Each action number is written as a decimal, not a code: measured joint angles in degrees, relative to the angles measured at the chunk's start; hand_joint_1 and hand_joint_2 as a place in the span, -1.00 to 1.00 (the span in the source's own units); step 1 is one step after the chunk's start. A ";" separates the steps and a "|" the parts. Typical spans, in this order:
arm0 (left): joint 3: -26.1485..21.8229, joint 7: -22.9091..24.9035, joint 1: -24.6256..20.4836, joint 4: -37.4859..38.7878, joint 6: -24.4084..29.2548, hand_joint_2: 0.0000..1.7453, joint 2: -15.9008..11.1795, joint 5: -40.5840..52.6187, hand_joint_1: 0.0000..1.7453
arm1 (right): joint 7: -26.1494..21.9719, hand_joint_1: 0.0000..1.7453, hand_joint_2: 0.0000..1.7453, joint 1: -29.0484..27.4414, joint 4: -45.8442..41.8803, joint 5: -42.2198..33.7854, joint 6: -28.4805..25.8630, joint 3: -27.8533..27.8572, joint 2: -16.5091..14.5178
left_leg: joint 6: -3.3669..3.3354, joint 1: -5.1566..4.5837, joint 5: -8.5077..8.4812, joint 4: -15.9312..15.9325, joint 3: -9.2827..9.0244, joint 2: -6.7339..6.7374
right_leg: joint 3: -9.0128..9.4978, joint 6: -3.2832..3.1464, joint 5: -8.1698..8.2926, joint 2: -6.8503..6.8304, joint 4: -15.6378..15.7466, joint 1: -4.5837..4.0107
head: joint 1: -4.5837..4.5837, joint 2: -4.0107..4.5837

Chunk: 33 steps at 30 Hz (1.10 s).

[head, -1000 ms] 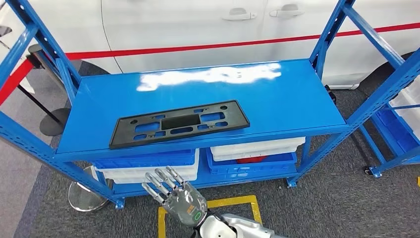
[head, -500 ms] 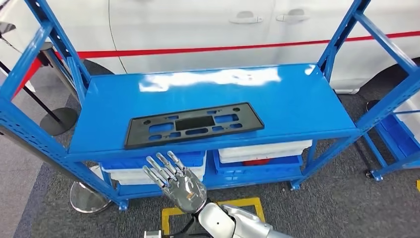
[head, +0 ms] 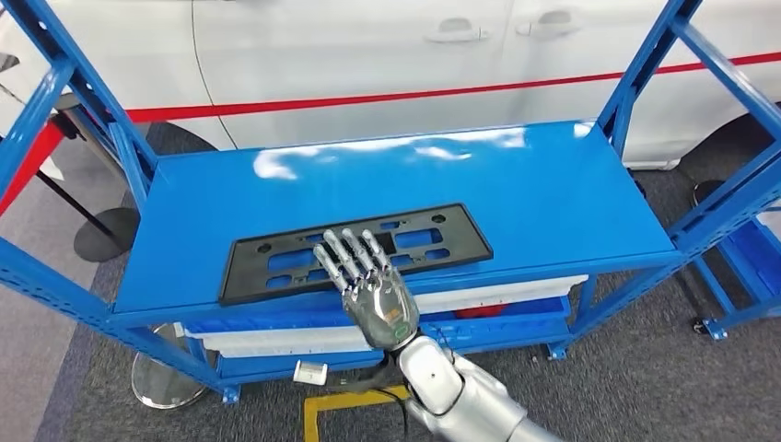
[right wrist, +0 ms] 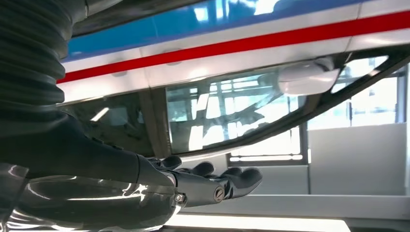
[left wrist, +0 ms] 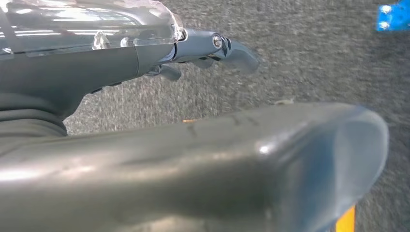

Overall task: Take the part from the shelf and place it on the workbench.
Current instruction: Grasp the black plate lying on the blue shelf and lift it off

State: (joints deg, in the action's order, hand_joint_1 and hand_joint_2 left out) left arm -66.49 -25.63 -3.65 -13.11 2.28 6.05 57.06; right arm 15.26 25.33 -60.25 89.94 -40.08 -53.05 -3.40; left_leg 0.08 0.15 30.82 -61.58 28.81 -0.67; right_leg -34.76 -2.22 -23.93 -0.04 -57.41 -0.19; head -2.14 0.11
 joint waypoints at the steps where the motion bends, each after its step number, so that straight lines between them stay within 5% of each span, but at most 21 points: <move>1: 0.00 -0.02 -0.08 0.00 0.00 -1.00 -0.09 0.06 -1.00 | -0.22 -1.00 1.00 -0.04 0.10 0.00 -0.01 0.69 -0.03 | 0.20 0.13 0.92 -3.15 1.84 0.11 | 0.63 -0.02 -0.24 -0.05 0.31 0.15 | -0.07 0.00; 3: 0.00 -0.04 -0.11 0.00 0.00 -1.00 -0.18 0.15 -1.00 | -0.42 -1.00 1.00 -0.32 0.42 0.00 -0.01 1.64 -0.03 | 0.83 0.44 3.40 -9.44 6.35 0.19 | 1.53 -0.05 -1.00 -0.05 0.43 0.29 | -0.14 -0.01; 5: 0.00 -0.09 0.07 0.00 0.13 -1.00 -0.36 0.34 -1.00 | -0.45 -1.00 1.00 -0.70 0.83 0.00 -0.01 2.17 -0.03 | 1.30 0.76 3.93 -10.69 8.94 0.24 | 2.57 0.15 -1.87 0.09 0.37 0.39 | -0.13 -0.01; 6: 0.00 -0.18 0.13 0.00 0.32 -1.00 -0.48 0.49 -1.00 | -0.55 -1.00 1.00 -0.80 1.12 0.00 -0.01 2.33 -0.03 | 1.41 0.89 2.35 -8.74 9.05 0.27 | 3.20 0.33 -2.36 0.17 0.30 0.47 | -0.14 -0.01; 8: 0.00 -0.48 0.14 0.00 0.91 -1.00 -0.68 0.89 -1.00 | -1.01 -1.00 1.00 -0.83 2.09 0.00 -0.01 2.46 -0.09 | 1.41 1.06 -3.47 -2.04 8.02 0.40 | 4.39 0.85 -3.44 0.23 0.03 0.56 | -0.12 0.00; 10: 0.01 -0.77 0.05 0.00 1.26 -1.00 -0.78 1.19 -1.00 | -1.44 -1.00 1.00 -0.75 3.76 0.00 -0.05 2.47 -0.15 | 0.92 0.92 -6.74 2.22 7.38 0.55 | 4.72 1.53 -4.31 0.26 -0.39 0.47 | -0.09 0.00; 14: -0.01 -1.06 0.12 0.00 1.25 -1.00 -0.99 1.28 -1.00 | -1.52 -1.00 1.00 -0.65 7.91 0.01 -0.17 2.02 -0.14 | -0.51 0.84 -7.37 2.85 7.12 0.46 | 4.60 2.94 -5.73 0.19 -1.15 0.52 | -0.03 -0.01; 16: -0.04 -1.13 0.05 0.00 1.21 -1.00 -1.11 1.19 -1.00 | -1.85 -1.00 1.00 -0.60 9.22 0.01 -0.25 1.95 -0.13 | -1.04 0.96 -7.29 3.18 6.74 0.51 | 2.72 3.48 -8.19 0.19 -5.33 0.70 | 0.04 -0.01; 19: -0.08 -1.17 -0.03 0.00 1.15 -1.00 -1.30 1.01 -1.00 | -3.03 -1.00 1.00 -0.90 10.25 0.02 -0.21 1.98 0.05 | -1.49 0.89 -6.91 3.22 6.41 0.55 | -3.21 3.86 -12.00 0.18 -15.90 0.87 | 0.09 0.00; 21: -0.13 -1.17 0.05 0.00 1.10 -1.00 -1.34 0.92 -1.00 | -4.32 -1.00 1.00 -1.10 10.53 0.01 -0.20 2.12 0.21 | -1.47 0.88 -6.71 3.22 6.08 0.53 | -4.03 3.82 -10.21 0.17 -15.88 0.93 | 0.10 0.00; 23: -0.22 -1.17 0.11 0.00 1.10 -1.00 -1.34 0.88 -1.00 | -5.36 -1.00 1.00 -1.18 10.59 0.01 -0.20 2.33 0.32 | -1.26 0.88 -6.51 3.21 5.65 0.48 | -0.87 3.40 -5.82 0.16 -8.45 0.90 | 0.11 0.01; 25: -0.34 -1.18 0.10 0.00 1.10 -1.00 -1.34 0.88 -1.00 | -6.18 -1.00 1.00 -1.36 10.63 0.02 -0.19 2.58 0.37 | -0.79 0.70 -6.30 3.15 5.40 0.37 | 1.91 2.89 -3.35 0.17 -2.22 0.61 | 0.09 0.00; 30: -0.54 -1.22 0.25 0.00 1.10 -1.00 -1.40 0.89 -1.00 | -7.63 -1.00 1.00 -3.21 11.17 0.01 -0.14 3.66 0.68 | 0.81 0.75 -5.29 2.10 5.90 0.29 | 2.26 1.36 -2.41 0.18 -0.37 0.54 | 0.04 0.00; 33: -0.69 -1.24 0.25 0.00 1.12 -1.00 -1.42 1.03 -1.00 | -8.93 -1.00 1.00 -3.95 10.93 0.00 -0.15 4.53 0.52 | 1.27 0.89 0.24 -6.99 9.73 0.37 | 2.16 0.72 -2.06 0.12 -0.12 0.60 | -0.05 -0.01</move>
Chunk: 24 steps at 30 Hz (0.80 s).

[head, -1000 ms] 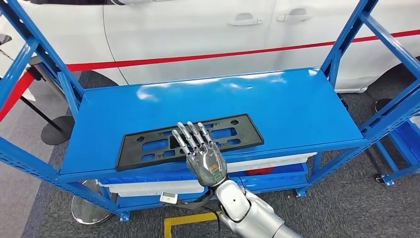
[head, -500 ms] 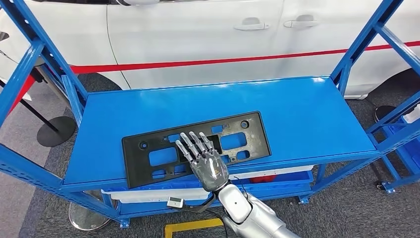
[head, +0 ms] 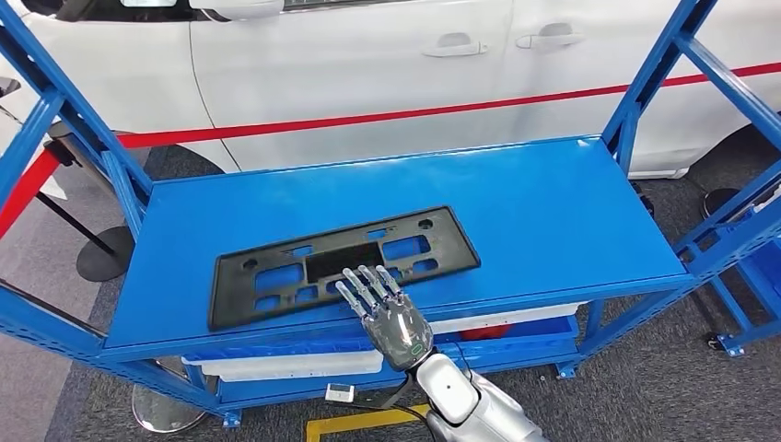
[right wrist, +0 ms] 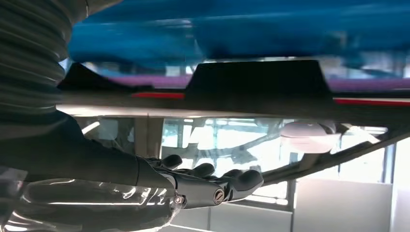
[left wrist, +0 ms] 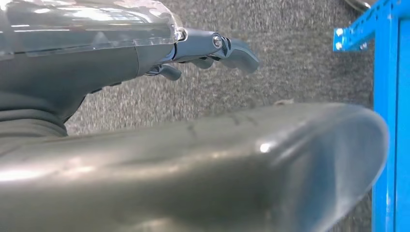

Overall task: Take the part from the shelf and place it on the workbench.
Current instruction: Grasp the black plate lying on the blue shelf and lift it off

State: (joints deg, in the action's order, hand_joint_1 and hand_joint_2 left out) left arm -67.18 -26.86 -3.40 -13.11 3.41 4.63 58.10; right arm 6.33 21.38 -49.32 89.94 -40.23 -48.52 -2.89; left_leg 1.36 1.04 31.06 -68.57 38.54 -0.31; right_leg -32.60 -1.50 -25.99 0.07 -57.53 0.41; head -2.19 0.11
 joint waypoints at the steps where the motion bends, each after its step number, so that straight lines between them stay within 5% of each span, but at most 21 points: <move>1: -0.08 0.00 0.00 0.00 0.03 -1.00 0.02 0.05 -1.00 | -0.69 -1.00 1.00 -0.57 -0.24 -0.02 0.01 0.49 -0.02 | 0.09 0.02 1.42 -3.36 1.42 0.01 | 0.00 -0.06 -0.02 -0.07 -0.03 -0.10 | 0.02 0.00; 3: -0.27 0.00 0.09 0.00 0.16 -1.00 0.03 0.10 -1.00 | -2.25 -1.00 1.00 -1.91 -1.19 -0.21 0.00 1.80 -0.11 | 0.10 0.02 1.13 -4.92 1.91 0.01 | 0.02 -0.10 -0.15 -0.17 -0.13 -0.26 | 0.02 0.00; 7: -0.78 0.00 0.02 0.00 0.37 -1.00 -0.11 0.21 -1.00 | -4.79 -1.00 1.00 -3.35 -3.69 -0.66 -0.01 4.62 -1.05 | -0.89 -0.28 -4.82 8.38 -4.91 0.01 | 0.16 0.42 -0.69 -0.03 -0.64 -0.49 | 0.06 0.01; 12: -0.92 -0.01 0.07 0.00 0.20 -1.00 -0.09 0.60 -1.00 | -6.61 -1.00 1.00 -4.17 -5.28 -1.00 -0.01 6.98 -1.93 | -2.17 -0.29 -5.37 10.85 -5.93 0.00 | -0.21 1.81 -1.65 0.00 -1.65 -0.45 | 0.17 0.00; 16: -1.20 -0.08 -0.08 0.00 -0.79 -1.00 -0.04 0.38 -1.00 | -8.15 -1.00 1.00 -4.55 -5.89 -1.59 -0.01 8.00 -2.36 | -2.88 -0.07 -5.62 11.30 -6.07 0.12 | -6.30 2.69 -7.88 -0.02 -14.27 0.02 | 0.34 0.00; 18: -1.35 -0.02 -0.06 0.00 -0.98 -1.00 -0.03 0.30 -1.00 | -8.72 -1.00 1.00 -4.82 -6.10 -1.86 -0.01 8.22 -2.53 | -2.83 -0.08 -5.56 11.25 -6.12 0.08 | -7.73 2.89 -7.53 -0.04 -16.65 0.28 | 0.36 0.00; 21: -1.57 0.15 -0.09 0.00 -1.05 -1.00 0.10 0.53 -1.00 | -9.10 -1.00 1.00 -4.59 -6.63 -2.46 -0.01 8.47 -3.27 | -2.35 -0.11 -5.21 10.97 -6.32 -0.03 | -2.99 2.70 -1.87 -0.05 -6.46 0.43 | 0.36 0.00; 24: -1.73 0.17 -0.20 0.00 -1.07 -1.00 0.15 0.68 -1.00 | -9.34 -1.00 1.00 -4.02 -6.81 -2.70 -0.01 8.65 -4.09 | -1.42 -0.34 -4.99 10.74 -6.22 -0.06 | -0.60 2.10 -0.49 0.07 -0.98 0.11 | 0.31 0.00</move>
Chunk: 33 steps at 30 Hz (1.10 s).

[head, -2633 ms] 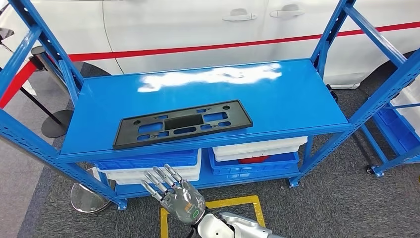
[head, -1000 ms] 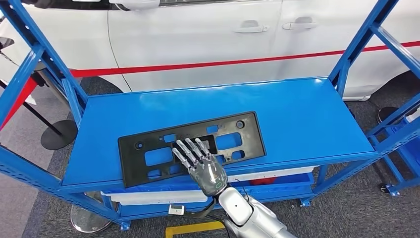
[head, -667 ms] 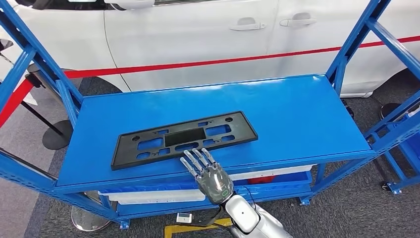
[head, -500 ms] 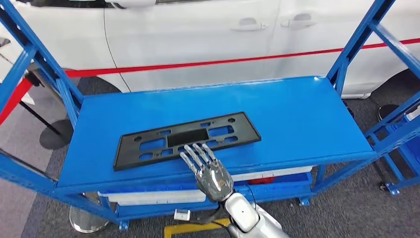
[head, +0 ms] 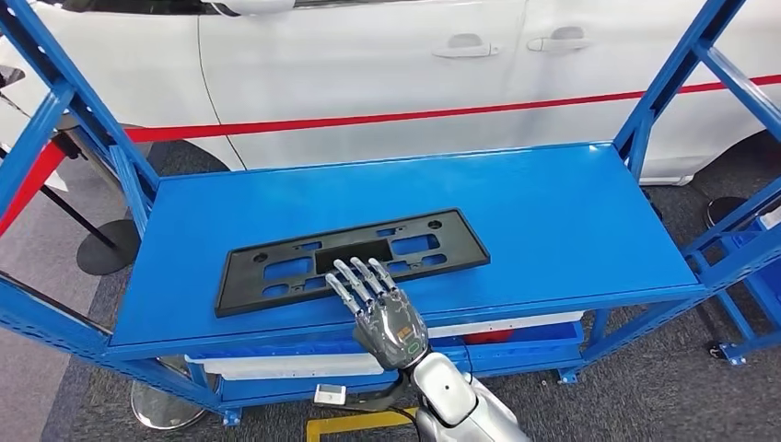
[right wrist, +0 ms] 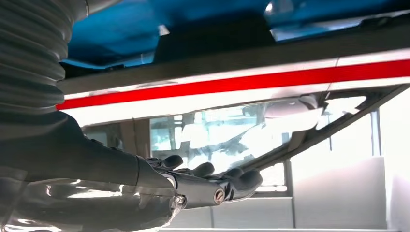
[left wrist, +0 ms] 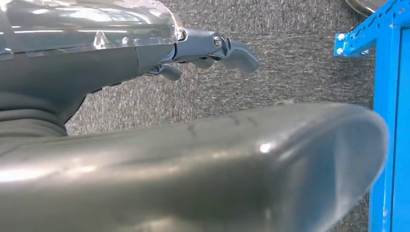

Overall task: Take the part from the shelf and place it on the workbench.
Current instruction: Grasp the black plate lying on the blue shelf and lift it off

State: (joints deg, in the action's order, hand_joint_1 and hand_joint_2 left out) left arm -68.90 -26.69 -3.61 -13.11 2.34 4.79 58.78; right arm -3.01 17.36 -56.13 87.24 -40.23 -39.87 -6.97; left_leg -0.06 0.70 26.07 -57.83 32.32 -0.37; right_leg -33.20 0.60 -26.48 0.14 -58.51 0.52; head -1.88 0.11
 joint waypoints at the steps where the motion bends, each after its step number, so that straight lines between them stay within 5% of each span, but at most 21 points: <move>1: -0.03 0.00 -0.01 0.00 0.00 -1.00 0.00 0.03 -1.00 | -0.04 -1.00 1.00 0.12 0.00 -0.05 0.02 0.02 -0.22 | 0.34 0.05 -0.04 0.08 -0.02 0.00 | -0.08 -0.31 0.10 0.04 0.03 -0.06 | -0.01 0.00; 4: -0.16 0.05 -0.02 0.00 0.00 -1.00 0.00 0.15 -1.00 | -0.09 -1.00 1.00 0.84 0.05 -0.33 0.26 0.06 -1.06 | 1.25 0.34 1.70 -2.17 0.85 0.05 | 0.10 -1.46 0.42 -0.03 0.53 0.11 | -0.04 0.01; 7: -0.33 0.30 -0.02 0.00 -0.02 -1.00 0.05 0.42 -1.00 | -0.11 -1.00 1.00 1.75 0.42 -0.61 0.86 0.07 -1.89 | 1.73 0.41 6.96 -12.74 5.68 0.06 | 0.11 -2.05 0.42 -0.18 0.63 -0.03 | -0.09 0.01; 9: -0.36 0.38 0.06 0.00 -0.05 -1.00 0.11 0.66 -1.00 | -0.11 -1.00 1.00 2.19 0.96 -0.71 1.32 0.07 -2.23 | 1.79 0.41 7.43 -16.37 7.45 0.07 | 0.11 -2.16 0.33 -0.21 0.48 -0.22 | -0.08 0.01; 10: -0.36 0.37 0.07 0.00 -0.07 -1.00 0.12 0.82 -1.00 | -0.11 -1.00 1.00 2.50 1.28 -0.73 1.54 0.07 -2.46 | 1.70 0.41 6.05 -14.94 6.82 0.07 | 0.13 -2.18 0.26 -0.17 0.34 -0.28 | -0.08 0.01; 13: -0.36 0.17 -0.07 0.00 -0.15 -1.00 0.10 1.30 -1.00 | -0.02 -1.00 1.00 3.96 2.34 -0.73 2.14 0.05 -3.33 | 0.94 0.23 0.92 -3.92 1.66 0.09 | 0.09 -1.86 -0.12 0.00 -0.23 -0.42 | -0.07 0.00; 18: -0.36 -0.13 -0.14 0.00 -0.17 -1.00 0.20 1.93 -1.00 | 0.65 -1.00 1.00 5.90 5.18 -0.57 2.31 0.05 -4.44 | -0.34 0.06 -0.01 -0.36 0.41 0.02 | -0.37 -0.47 -0.44 0.00 -0.74 -0.51 | 0.01 0.01; 20: -0.36 -0.19 -0.22 0.00 -0.19 -1.00 0.27 2.13 -1.00 | 0.85 -1.00 1.00 6.71 6.39 -0.40 2.45 0.05 -4.83 | -0.97 0.39 -0.33 0.09 0.29 0.14 | -1.95 0.11 -2.77 -0.01 -4.29 -0.41 | 0.08 0.00; 22: -0.36 -0.21 -0.34 0.00 -0.20 -1.00 0.27 2.31 -1.00 | 1.22 -1.00 1.00 7.36 7.75 -0.22 2.90 0.05 -5.08 | -1.20 0.38 -0.39 0.12 0.38 0.16 | -5.53 0.48 -6.34 -0.04 -11.82 -0.18 | 0.14 0.00; 24: -0.35 -0.21 -0.36 0.00 -0.25 -1.00 0.27 2.62 -1.00 | 1.91 -1.00 1.00 7.89 9.63 0.19 3.74 0.04 -5.39 | -1.20 0.38 -0.38 0.09 0.39 0.12 | -8.11 0.71 -7.35 -0.06 -16.76 0.03 | 0.14 0.00; 25: -0.34 -0.21 -0.35 0.00 -0.31 -1.00 0.30 2.83 -1.00 | 2.34 -1.00 1.00 8.31 10.76 0.47 4.20 0.03 -5.64 | -1.15 0.39 -0.34 0.05 0.34 0.08 | -7.85 0.73 -6.11 -0.08 -15.97 0.12 | 0.14 0.00; 28: -0.20 -0.24 -0.45 0.00 -0.68 -1.00 0.43 3.45 -1.00 | 3.64 -1.00 1.00 10.42 14.42 1.23 5.50 -0.04 -6.83 | -0.62 0.29 -0.01 -0.30 0.24 -0.01 | -2.86 0.37 -0.42 -0.09 -4.84 0.19 | 0.15 0.00; 30: 0.03 -0.27 -0.59 0.00 -0.87 -1.00 0.46 3.89 -1.00 | 4.62 -1.00 1.00 12.12 17.19 1.49 6.21 -0.10 -7.70 | 0.02 0.09 0.11 -0.46 0.46 -0.01 | -1.22 -0.04 0.47 -0.02 -0.89 0.01 | 0.09 0.00; 33: 0.48 -0.28 -0.69 0.00 -0.98 -1.00 0.46 4.46 -1.00 | 6.06 -1.00 1.00 14.45 21.01 1.56 7.20 -0.13 -8.71 | 1.07 0.22 0.28 -0.50 0.54 0.03 | -1.17 -1.07 0.60 0.06 -0.39 -0.07 | 0.07 0.01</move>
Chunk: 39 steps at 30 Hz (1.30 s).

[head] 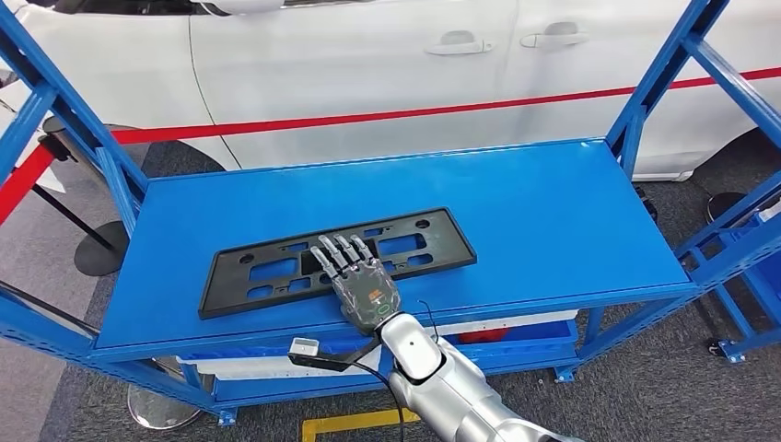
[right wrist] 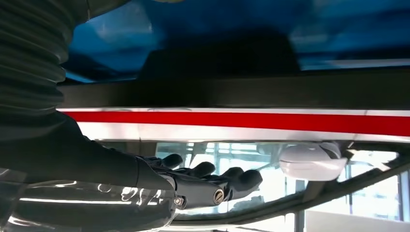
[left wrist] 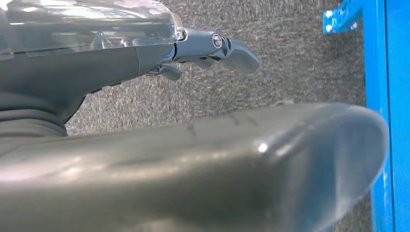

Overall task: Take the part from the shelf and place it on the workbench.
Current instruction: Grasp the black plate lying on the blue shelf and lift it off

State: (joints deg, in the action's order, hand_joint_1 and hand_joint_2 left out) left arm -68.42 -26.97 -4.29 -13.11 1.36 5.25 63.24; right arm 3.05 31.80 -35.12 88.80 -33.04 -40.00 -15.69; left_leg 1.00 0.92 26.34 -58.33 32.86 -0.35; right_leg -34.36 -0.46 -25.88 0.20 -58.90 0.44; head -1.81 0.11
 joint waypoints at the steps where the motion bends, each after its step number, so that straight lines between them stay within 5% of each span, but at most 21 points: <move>1: 0.15 0.01 -0.02 0.00 -0.02 -1.00 0.00 0.17 -1.00 | 0.51 -1.00 1.00 0.84 1.13 0.04 0.46 0.00 -0.31 | 0.28 0.08 0.70 -0.90 0.34 0.02 | 0.10 -0.40 0.12 -0.02 0.21 0.08 | -0.01 0.00; 5: 0.47 0.09 0.01 0.01 -0.09 -1.00 0.01 0.77 -1.00 | 2.16 -1.00 1.00 3.66 5.13 0.08 1.45 0.01 -0.94 | 0.80 0.16 6.83 -13.57 6.12 0.06 | 0.26 -1.19 0.15 -0.22 0.39 -0.07 | -0.04 0.00; 7: 0.49 0.15 0.07 0.02 -0.11 -1.00 0.02 0.89 -1.00 | 2.78 -1.00 1.00 4.68 6.58 -0.09 1.39 0.05 -1.07 | 0.71 0.17 6.30 -15.48 7.09 0.06 | 0.34 -1.30 0.07 -0.20 0.26 -0.29 | -0.04 0.00; 8: 0.49 0.18 0.06 0.02 -0.10 -1.00 0.02 0.91 -1.00 | 3.05 -0.68 1.00 5.17 7.13 -0.19 1.37 0.10 -1.18 | 0.52 0.16 4.50 -12.97 5.93 0.06 | 0.42 -1.30 0.02 -0.16 0.20 -0.36 | -0.04 0.00; 11: 0.50 0.23 -0.08 0.02 -0.09 -1.00 -0.08 1.06 -1.00 | 3.51 0.76 1.00 6.55 8.52 -0.56 2.13 0.42 -1.46 | -0.47 -0.14 -0.10 -2.19 0.91 0.07 | 0.46 -0.95 -0.06 -0.02 0.06 -0.60 | -0.02 0.00; 12: 0.51 0.24 -0.11 0.02 -0.09 -1.00 -0.11 1.10 -1.00 | 3.59 0.93 1.00 6.84 8.93 -0.77 2.57 0.57 -1.51 | -0.74 -0.32 -0.40 -0.58 0.26 0.06 | 0.34 -0.69 -0.03 0.00 0.03 -0.63 | 0.00 0.00; 16: 0.54 0.26 -0.02 0.03 -0.09 -1.00 -0.03 1.42 -1.00 | 3.60 0.98 1.00 7.29 10.04 -1.76 3.27 1.22 -1.81 | -1.72 -0.23 -0.85 0.55 0.06 0.08 | -0.09 0.62 -0.55 0.03 -0.66 -0.53 | 0.05 -0.01; 20: 0.56 0.28 -0.15 0.04 -0.01 -1.00 0.07 1.53 -1.00 | 3.55 0.98 1.00 7.45 10.84 -2.20 3.39 1.94 -1.80 | -2.41 0.02 -1.19 0.93 0.05 0.15 | -5.72 1.62 -6.73 -0.02 -12.62 -0.15 | 0.20 -0.01; 22: 0.56 0.34 -0.11 0.04 0.03 -1.00 0.14 1.54 -1.00 | 3.57 0.99 1.00 7.29 11.31 -2.28 3.51 2.09 -1.74 | -2.39 0.03 -1.12 0.83 0.08 0.13 | -7.39 1.89 -6.76 -0.05 -15.60 0.12 | 0.20 -0.01; 25: 0.56 0.43 -0.11 0.04 0.04 -1.00 0.39 1.59 -1.00 | 3.63 1.00 1.00 7.33 11.75 -2.40 3.58 2.40 -1.69 | -1.99 -0.01 -0.76 0.49 -0.08 -0.01 | -2.77 1.73 -1.26 -0.14 -5.78 0.33 | 0.20 0.00; 27: 0.56 0.49 -0.15 0.04 0.04 -1.00 0.49 1.64 -1.00 | 3.67 1.00 1.00 7.46 11.90 -2.51 3.79 2.57 -1.68 | -1.47 -0.18 -0.48 0.22 0.00 -0.06 | -0.39 1.30 0.31 -0.11 -0.60 0.16 | 0.17 0.00; 32: 0.54 0.65 -0.12 0.04 0.09 -1.00 0.52 1.63 -1.00 | 3.93 1.00 1.00 7.78 12.03 -3.03 4.56 3.35 -1.61 | 0.05 0.00 0.96 -1.25 0.48 0.00 | 0.24 -0.35 0.51 -0.18 0.76 0.17 | 0.12 0.00; 36: 0.53 0.63 0.02 0.04 0.15 -1.00 0.57 1.39 -1.00 | 2.99 1.00 1.00 7.57 12.16 -4.42 3.37 3.98 -1.45 | 0.69 0.20 7.24 -14.63 6.49 0.06 | 0.43 -0.91 0.53 -0.36 0.92 0.15 | 0.08 -0.01; 37: 0.52 0.63 0.08 0.04 0.17 -1.00 0.60 1.20 -1.00 | 1.93 1.00 1.00 7.35 12.10 -5.61 2.43 4.40 -1.44 | 0.76 0.23 7.24 -16.05 7.23 0.06 | 0.44 -0.92 0.48 -0.35 0.84 0.13 | 0.07 0.00; 39: 0.43 0.61 0.15 0.04 0.28 -1.00 0.64 0.61 -1.00 | -2.29 1.00 1.00 6.60 11.12 -10.21 -0.09 5.81 -1.53 | 0.76 0.32 4.00 -11.94 5.37 0.10 | 0.51 -0.80 0.28 -0.26 0.53 0.15 | 0.08 0.00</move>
State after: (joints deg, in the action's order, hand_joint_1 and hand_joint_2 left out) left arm -68.00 -26.36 -4.14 -13.07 1.64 5.89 63.85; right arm 0.76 38.41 -24.00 78.59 -33.13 -34.19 -17.22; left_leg 1.76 1.24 30.35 -70.28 38.24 -0.25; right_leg -33.85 -1.26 -25.60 -0.06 -58.37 0.60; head -1.73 0.12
